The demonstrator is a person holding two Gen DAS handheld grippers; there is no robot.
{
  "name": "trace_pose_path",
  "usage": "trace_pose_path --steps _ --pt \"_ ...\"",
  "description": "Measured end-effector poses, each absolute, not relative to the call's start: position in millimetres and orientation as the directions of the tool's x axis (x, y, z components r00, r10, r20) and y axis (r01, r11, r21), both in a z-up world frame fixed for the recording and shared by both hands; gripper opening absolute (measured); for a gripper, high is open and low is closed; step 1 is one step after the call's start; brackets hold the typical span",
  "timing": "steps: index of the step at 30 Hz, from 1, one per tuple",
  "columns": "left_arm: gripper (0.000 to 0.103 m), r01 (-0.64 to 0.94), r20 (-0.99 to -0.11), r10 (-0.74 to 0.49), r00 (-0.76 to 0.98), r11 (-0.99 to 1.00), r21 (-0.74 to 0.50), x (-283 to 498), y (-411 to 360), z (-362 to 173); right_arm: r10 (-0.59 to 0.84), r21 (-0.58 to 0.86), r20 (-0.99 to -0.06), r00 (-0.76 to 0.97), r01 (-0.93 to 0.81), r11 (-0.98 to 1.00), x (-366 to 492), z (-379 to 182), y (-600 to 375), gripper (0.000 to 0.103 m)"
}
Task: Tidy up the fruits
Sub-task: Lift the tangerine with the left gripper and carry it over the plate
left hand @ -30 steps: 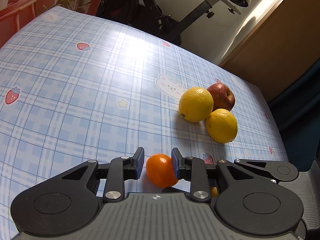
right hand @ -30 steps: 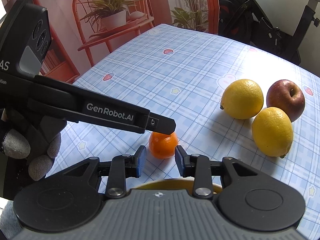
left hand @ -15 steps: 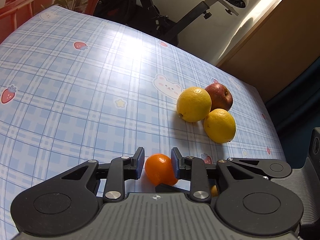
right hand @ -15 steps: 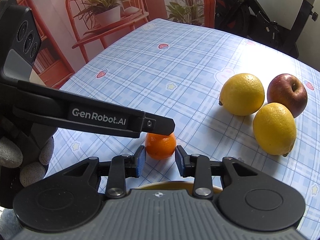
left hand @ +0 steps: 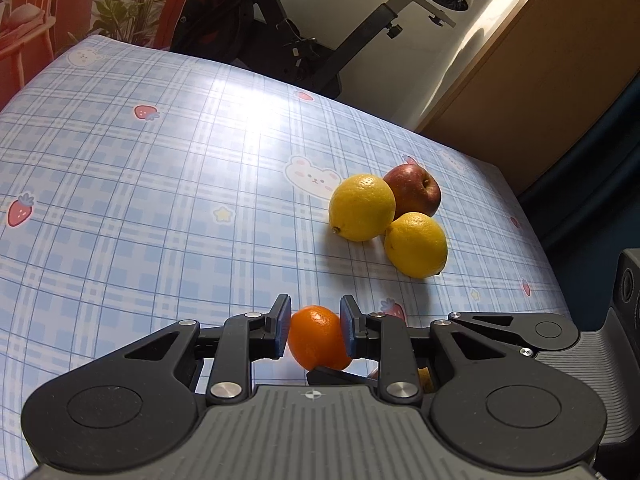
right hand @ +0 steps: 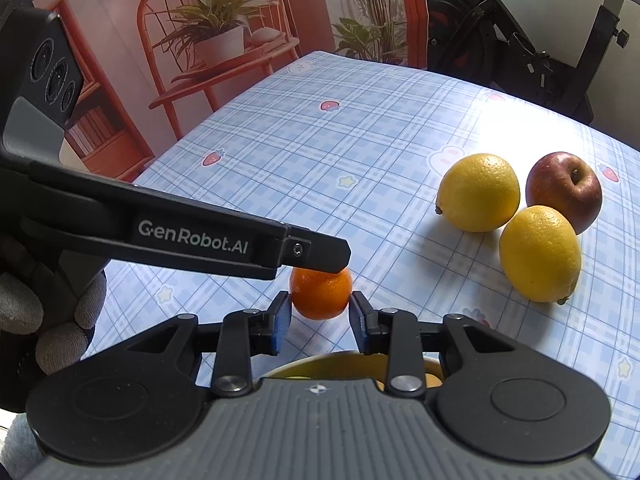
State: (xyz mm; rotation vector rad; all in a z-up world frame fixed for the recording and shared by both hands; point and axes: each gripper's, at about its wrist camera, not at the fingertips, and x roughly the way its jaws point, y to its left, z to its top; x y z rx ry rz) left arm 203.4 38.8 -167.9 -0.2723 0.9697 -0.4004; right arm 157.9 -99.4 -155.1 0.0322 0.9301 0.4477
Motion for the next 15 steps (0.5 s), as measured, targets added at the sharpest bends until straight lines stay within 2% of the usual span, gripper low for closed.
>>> trace_pose_path --steps 15 --pt "0.028 0.323 -0.719 -0.501 0.482 0.864 -0.386 160 -11 -134 0.378 0.225 -0.731 0.569 -0.322 0.920 95 -121 -141 0.034"
